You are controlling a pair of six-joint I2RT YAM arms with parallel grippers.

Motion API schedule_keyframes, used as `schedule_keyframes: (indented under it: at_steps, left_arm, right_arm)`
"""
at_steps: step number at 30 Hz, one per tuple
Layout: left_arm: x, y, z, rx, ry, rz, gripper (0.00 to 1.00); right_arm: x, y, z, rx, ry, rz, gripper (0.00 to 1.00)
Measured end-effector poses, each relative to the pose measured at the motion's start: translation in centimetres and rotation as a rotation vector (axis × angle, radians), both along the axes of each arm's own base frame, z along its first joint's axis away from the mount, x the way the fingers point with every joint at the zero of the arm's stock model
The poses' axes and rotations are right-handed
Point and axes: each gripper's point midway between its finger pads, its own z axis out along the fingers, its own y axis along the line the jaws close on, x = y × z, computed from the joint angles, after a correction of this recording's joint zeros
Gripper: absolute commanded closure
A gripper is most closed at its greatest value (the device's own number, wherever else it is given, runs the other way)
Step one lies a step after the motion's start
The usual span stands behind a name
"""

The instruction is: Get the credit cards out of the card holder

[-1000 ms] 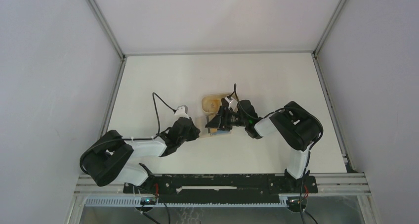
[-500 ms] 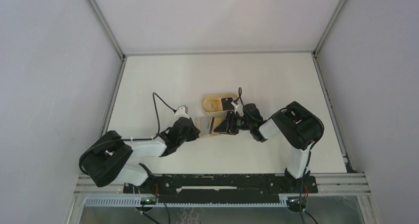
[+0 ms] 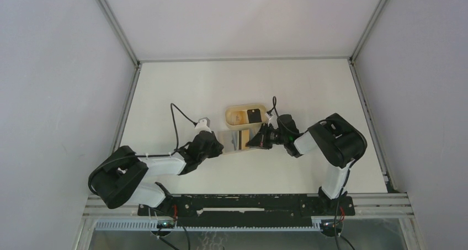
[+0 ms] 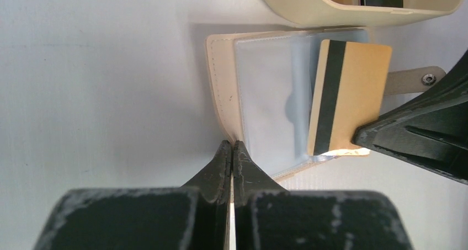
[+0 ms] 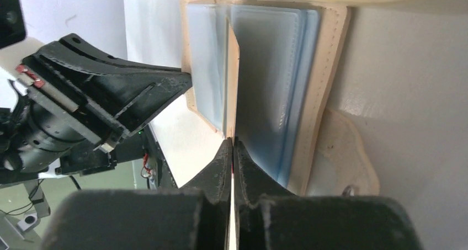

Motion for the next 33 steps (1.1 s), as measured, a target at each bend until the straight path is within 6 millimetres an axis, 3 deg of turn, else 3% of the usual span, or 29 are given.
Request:
schedule_keyframes:
  at_steps: [9, 13, 18, 21, 24, 26, 30, 33]
  left_arm:
    - [-0.4, 0.0, 0.1, 0.001, 0.010, -0.011, 1.00]
    - [-0.6, 0.1, 0.1, 0.003, 0.015, -0.013, 1.00]
    - [-0.8, 0.2, 0.2, 0.007, 0.021, -0.017, 1.00]
    - [-1.3, 0.5, 0.2, 0.017, 0.030, -0.023, 1.00]
    - [-1.6, 0.8, 0.2, 0.026, 0.038, -0.026, 1.00]
    - [-1.8, 1.0, 0.3, 0.030, 0.042, -0.026, 1.00]
    - [-2.3, 1.5, 0.2, 0.033, 0.045, -0.026, 1.00]
    - [-2.5, 1.7, 0.2, 0.032, 0.045, -0.026, 1.00]
  right_arm:
    - [0.1, -1.8, 3.7, -0.022, -0.069, 0.009, 1.00]
    - [0.7, -1.8, 6.9, -0.044, -0.134, 0.027, 1.00]
    - [4.9, -0.6, 11.6, -0.078, -0.239, 0.022, 1.00]
    - [8.2, 0.5, 13.2, -0.096, -0.278, 0.026, 1.00]
    - [10.6, 1.4, 12.4, -0.136, -0.273, 0.033, 1.00]
    - [11.5, 1.7, 10.6, -0.165, -0.239, 0.042, 1.00]
    - [10.8, 1.3, 5.9, -0.237, -0.124, 0.061, 1.00]
    - [10.2, 1.2, 4.0, -0.270, -0.076, 0.073, 1.00]
